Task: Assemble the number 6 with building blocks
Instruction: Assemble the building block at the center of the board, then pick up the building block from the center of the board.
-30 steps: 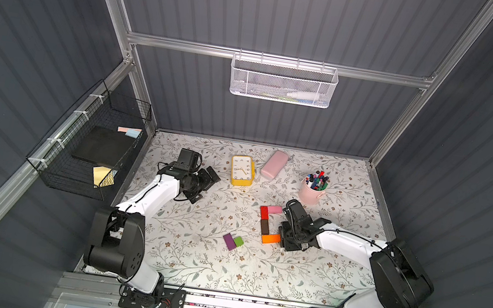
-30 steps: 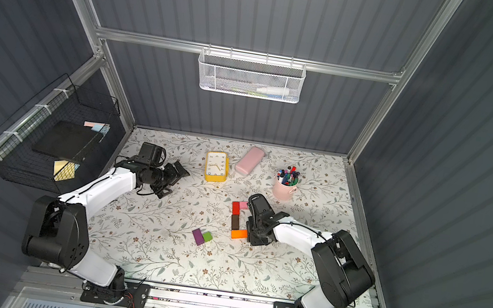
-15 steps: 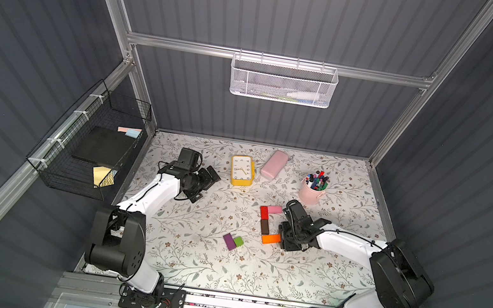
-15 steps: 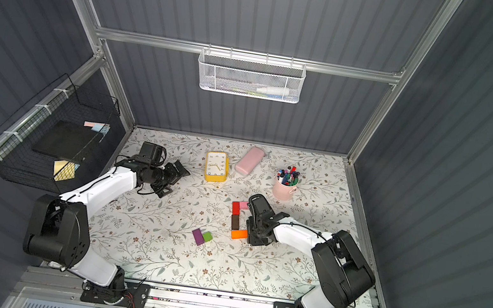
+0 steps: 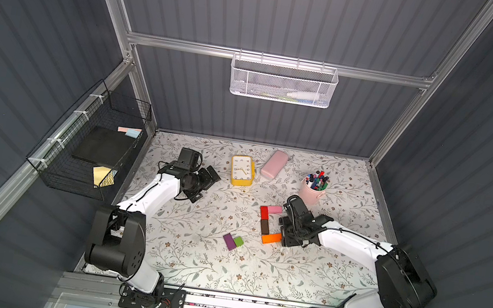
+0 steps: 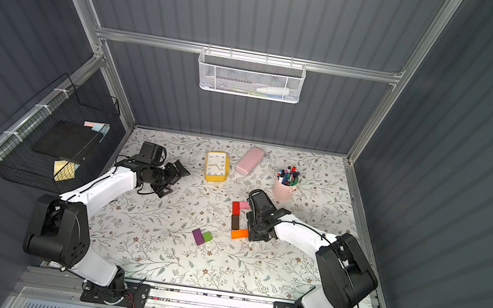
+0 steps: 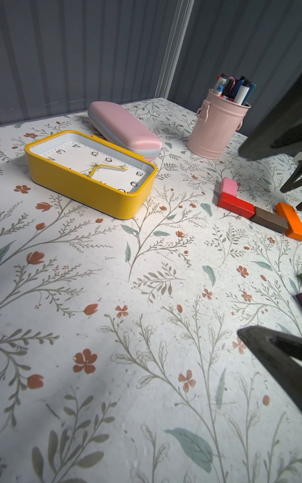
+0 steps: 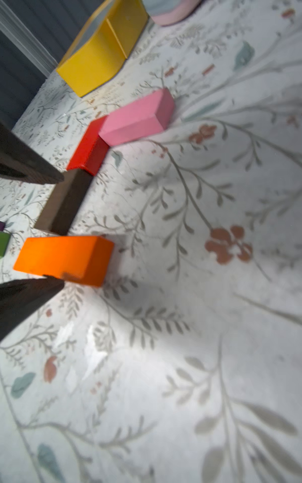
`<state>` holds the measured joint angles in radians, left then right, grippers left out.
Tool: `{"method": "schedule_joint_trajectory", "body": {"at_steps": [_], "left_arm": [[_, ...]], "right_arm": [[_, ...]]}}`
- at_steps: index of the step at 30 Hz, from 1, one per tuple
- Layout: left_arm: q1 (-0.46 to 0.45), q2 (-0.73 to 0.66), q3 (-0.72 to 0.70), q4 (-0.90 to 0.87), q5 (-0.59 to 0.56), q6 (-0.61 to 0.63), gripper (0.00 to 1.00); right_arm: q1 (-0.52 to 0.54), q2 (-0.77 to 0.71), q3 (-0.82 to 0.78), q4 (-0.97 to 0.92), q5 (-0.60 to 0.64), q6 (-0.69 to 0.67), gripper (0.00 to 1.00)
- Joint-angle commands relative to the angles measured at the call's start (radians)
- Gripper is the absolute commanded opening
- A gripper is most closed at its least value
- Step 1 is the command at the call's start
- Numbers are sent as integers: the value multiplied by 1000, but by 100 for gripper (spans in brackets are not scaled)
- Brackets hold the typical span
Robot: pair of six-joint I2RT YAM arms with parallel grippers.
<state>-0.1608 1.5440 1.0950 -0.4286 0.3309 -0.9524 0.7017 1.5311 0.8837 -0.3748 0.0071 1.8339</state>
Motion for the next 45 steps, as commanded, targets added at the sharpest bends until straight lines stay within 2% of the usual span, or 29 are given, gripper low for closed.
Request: {"method": "schedule_joint_trajectory", "body": {"at_steps": [1,5,8,9,12,14,16,20,27,32,37,45], "left_arm": [[4,-16,-5,-9,-3,9,99],[4,-33,-19,5,-8,-6,99],[4,-49,-26,11,-12,-15,99],[5,-54,-30,16,-12,-21,100],[6,-65,-42,27,-12,-35,99],[6,-74,-51,33,-13,-41,99],[6,-84,-59,33,-17,-48,99],[6,-108,-74,31,-22,-60,99],[9,-150,-134,53,-10,-110,99],[10,-157,-192,94,21,-143,100],[12,-163,-215,104,31,-154,100],[12,-164,-221,106,34,-154,99]], "right_arm": [[10,-44,88,-78,46,-62,59],[9,-14,186,-81,56,-356,59],[21,77,313,-156,8,-582,57],[26,122,361,-163,-37,-680,53],[83,254,534,-314,-42,-871,50],[123,330,635,-419,-27,-943,50],[159,388,689,-444,-45,-1030,51],[186,445,744,-515,-64,-1093,49],[237,477,686,-562,-100,-1217,49],[268,437,577,-478,-121,-1223,49],[282,432,546,-427,-146,-1228,50],[304,448,545,-409,-174,-1239,62]]}}
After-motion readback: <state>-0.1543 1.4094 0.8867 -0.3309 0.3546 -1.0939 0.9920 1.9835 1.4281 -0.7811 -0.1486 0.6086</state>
